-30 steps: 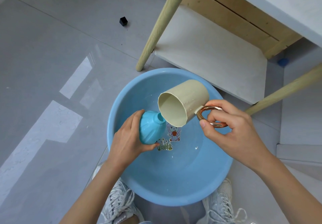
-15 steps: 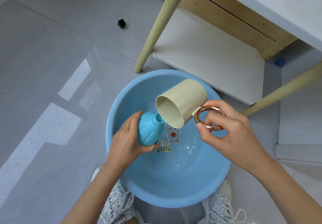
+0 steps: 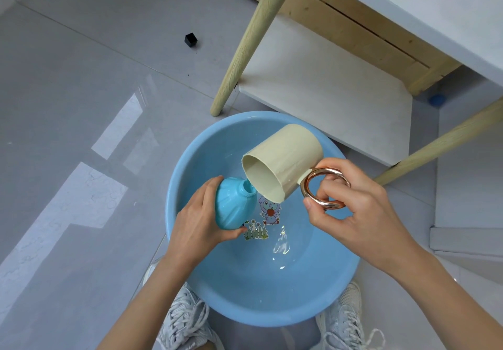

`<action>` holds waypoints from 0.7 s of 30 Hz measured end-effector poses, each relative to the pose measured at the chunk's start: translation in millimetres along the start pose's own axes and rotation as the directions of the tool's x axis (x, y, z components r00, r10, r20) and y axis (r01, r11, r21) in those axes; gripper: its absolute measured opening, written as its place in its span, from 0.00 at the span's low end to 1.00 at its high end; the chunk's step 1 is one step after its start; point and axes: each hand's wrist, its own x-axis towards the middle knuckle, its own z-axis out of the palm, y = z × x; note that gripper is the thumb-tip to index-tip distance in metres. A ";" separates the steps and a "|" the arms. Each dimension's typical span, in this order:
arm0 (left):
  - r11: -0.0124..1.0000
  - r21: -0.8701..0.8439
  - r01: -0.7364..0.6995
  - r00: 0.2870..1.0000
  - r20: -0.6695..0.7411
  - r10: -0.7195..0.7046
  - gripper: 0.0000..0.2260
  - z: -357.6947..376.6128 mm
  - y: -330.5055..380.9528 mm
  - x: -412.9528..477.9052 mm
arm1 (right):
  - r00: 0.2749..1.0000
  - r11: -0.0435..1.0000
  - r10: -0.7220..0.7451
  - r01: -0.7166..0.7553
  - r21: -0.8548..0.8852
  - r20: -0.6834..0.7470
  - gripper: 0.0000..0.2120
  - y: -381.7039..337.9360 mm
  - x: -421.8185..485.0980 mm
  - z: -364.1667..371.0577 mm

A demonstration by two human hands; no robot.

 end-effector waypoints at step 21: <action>1.000 -0.007 0.003 1.000 -0.002 -0.003 0.45 -1.5 1.6 -0.2 | 0.997 0.996 -0.071 0.071 -0.053 0.004 0.15 -3.6 2.1 -0.8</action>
